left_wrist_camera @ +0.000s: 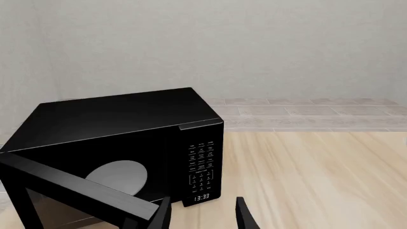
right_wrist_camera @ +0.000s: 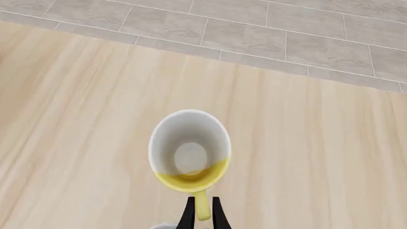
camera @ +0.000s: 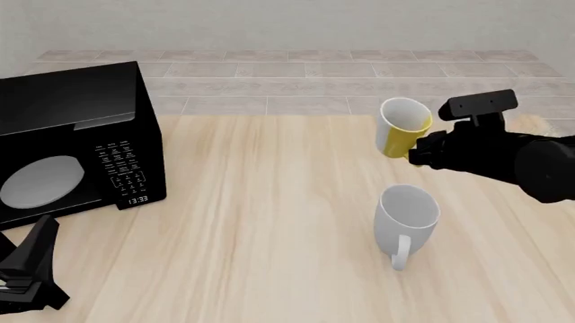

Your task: Put the yellow and white mug to the front of the white mug.

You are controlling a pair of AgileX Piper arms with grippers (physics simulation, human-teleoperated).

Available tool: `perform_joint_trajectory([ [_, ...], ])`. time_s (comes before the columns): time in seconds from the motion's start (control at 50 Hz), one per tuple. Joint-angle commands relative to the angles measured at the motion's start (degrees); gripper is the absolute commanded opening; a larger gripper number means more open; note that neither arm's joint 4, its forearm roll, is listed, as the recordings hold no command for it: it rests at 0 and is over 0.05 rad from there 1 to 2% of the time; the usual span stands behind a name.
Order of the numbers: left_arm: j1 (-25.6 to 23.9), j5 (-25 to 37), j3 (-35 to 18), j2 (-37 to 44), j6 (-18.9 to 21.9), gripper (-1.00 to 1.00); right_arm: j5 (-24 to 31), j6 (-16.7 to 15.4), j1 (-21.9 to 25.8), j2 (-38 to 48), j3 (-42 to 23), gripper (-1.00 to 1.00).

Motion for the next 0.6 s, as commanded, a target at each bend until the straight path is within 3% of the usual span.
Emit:
perform_joint_trajectory([
  [0.02,-0.02,0.02,0.00,-0.06,0.08,1.00,-1.88,0.50,-0.32,1.50,0.66,-1.00],
  [0.6,-0.01,0.02,0.00,-0.06,0.05,1.00,-4.71,0.91,-0.44,4.80,2.01,-1.00],
])
